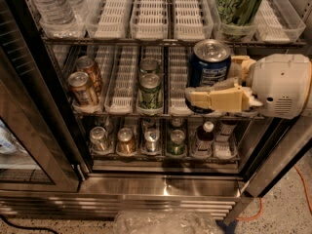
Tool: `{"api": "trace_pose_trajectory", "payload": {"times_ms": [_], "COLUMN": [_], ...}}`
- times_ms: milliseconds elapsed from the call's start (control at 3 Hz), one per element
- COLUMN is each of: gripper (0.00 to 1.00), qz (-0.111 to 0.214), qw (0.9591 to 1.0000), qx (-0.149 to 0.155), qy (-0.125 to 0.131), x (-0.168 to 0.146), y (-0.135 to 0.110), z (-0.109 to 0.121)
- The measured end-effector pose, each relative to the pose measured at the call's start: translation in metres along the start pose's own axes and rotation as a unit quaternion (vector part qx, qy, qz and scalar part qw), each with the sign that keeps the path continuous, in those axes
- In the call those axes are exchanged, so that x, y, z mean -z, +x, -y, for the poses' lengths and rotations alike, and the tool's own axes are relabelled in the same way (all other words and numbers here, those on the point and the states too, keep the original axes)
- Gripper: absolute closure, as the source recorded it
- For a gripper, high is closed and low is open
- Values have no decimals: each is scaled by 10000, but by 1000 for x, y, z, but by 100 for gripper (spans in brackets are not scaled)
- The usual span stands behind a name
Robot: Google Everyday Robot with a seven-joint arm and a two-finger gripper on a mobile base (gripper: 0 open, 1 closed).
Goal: Pick pepsi can from top shelf of fridge
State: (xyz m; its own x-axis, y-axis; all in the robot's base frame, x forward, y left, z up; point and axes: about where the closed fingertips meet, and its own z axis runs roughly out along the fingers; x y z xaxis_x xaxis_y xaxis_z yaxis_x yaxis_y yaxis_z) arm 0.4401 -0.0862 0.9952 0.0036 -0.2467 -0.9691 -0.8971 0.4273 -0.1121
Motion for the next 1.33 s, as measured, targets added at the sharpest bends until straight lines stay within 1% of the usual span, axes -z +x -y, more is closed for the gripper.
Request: {"api": "trace_pose_trajectory", "payload": {"times_ms": [333,667,1000,1333], "gripper": [100,100,100,100], "qz": [0,-97,-208,-118], "qw": [10000,9992,9886,9702], "qx": [0,123,346,500], "qy": [0,-373,-1452,-2369], "x": [0,-14,-52,-72], "y": [0,-5,-4,-12], "z": [0,-14,-63,-108]}}
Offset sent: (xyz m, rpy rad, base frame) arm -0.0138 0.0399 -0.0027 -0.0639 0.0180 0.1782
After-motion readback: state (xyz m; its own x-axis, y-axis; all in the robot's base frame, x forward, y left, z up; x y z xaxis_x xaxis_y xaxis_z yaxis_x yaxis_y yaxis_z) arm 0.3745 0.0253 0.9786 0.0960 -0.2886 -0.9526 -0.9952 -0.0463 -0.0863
